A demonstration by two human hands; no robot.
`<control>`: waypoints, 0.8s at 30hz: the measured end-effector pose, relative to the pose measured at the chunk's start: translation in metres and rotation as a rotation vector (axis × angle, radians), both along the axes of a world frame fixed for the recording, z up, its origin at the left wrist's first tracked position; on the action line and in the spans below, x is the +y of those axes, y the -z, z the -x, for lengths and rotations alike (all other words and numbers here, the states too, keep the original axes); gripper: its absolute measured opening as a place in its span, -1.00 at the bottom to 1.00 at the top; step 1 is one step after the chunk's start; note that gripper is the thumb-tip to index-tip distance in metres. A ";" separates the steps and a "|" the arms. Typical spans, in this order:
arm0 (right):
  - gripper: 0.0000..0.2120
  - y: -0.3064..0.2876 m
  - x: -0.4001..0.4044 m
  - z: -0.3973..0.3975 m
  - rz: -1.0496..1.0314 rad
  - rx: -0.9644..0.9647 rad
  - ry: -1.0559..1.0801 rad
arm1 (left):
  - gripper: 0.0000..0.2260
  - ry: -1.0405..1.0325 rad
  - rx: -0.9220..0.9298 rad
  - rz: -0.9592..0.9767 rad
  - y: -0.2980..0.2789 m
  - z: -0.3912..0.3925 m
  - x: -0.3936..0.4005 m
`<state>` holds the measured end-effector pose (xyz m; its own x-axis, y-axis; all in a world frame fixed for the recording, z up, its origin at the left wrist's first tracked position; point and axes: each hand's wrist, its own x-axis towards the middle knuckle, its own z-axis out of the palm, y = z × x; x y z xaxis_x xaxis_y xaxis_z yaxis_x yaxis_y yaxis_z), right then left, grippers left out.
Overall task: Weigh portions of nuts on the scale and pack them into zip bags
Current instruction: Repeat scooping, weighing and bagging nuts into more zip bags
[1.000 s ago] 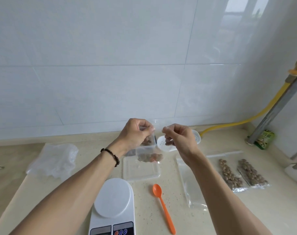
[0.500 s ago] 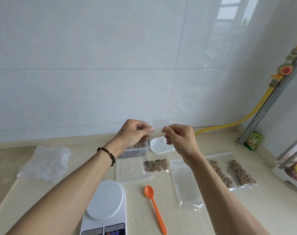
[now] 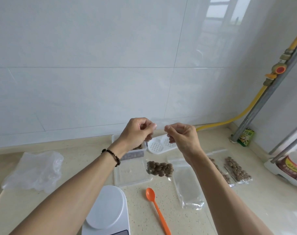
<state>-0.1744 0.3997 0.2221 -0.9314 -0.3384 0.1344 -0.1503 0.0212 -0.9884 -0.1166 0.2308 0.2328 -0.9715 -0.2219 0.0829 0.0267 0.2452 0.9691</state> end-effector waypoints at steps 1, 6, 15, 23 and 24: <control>-0.84 0.001 0.000 0.001 0.005 -0.007 0.003 | -0.83 0.040 -0.019 -0.039 0.001 0.001 0.000; -0.83 0.005 0.015 0.011 0.039 -0.068 0.082 | -0.71 0.128 -0.087 -0.137 0.013 0.016 0.019; -0.75 0.061 0.119 0.046 -0.243 -0.355 -0.107 | -0.72 -0.018 -0.144 -0.520 0.029 0.082 0.098; -0.72 0.113 0.218 0.130 -0.347 -0.381 0.099 | -0.47 -0.019 -0.562 -0.431 0.109 0.145 0.199; -0.70 0.118 0.226 0.136 -0.415 -0.367 0.103 | -0.37 0.009 -0.584 -0.404 0.119 0.147 0.209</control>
